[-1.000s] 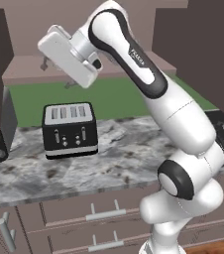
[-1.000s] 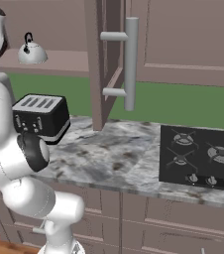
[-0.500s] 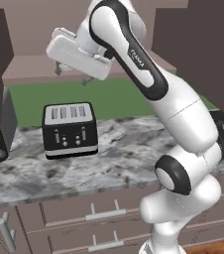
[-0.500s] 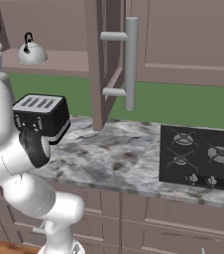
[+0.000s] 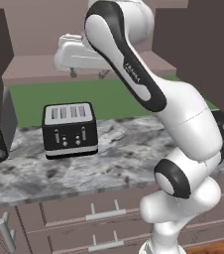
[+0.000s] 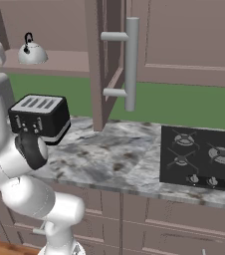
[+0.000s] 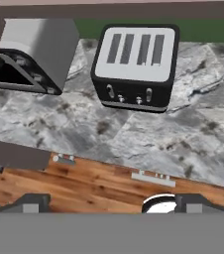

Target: Open the cabinet, pick the kettle from the cabinet, and place it in the sink.

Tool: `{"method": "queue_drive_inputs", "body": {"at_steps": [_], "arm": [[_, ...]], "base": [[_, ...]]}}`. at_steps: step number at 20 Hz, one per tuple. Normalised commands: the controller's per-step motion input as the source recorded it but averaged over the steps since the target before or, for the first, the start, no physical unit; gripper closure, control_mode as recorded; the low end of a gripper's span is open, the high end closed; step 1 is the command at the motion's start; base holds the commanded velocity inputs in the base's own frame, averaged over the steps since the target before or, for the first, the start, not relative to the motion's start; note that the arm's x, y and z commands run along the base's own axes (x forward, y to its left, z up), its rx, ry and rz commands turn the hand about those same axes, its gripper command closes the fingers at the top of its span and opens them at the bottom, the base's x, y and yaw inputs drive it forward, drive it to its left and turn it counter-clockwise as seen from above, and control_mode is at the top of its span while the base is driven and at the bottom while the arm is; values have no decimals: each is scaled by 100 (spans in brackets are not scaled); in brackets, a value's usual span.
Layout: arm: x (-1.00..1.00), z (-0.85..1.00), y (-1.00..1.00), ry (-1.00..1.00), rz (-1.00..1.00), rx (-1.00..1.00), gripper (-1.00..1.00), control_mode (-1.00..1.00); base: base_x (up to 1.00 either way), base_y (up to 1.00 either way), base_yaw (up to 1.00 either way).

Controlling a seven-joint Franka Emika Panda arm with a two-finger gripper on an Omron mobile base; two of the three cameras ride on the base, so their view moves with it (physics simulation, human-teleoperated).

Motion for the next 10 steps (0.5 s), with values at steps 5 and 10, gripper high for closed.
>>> {"method": "queue_drive_inputs", "body": {"at_steps": [5, 10], "arm": [[-9, -6, -44, -18, 0, -17, -100, -100], [0, 0, -45, -6, 0, -11, -100, -100]], "base": [[0, 0, 0], [0, 0, 0]]}}
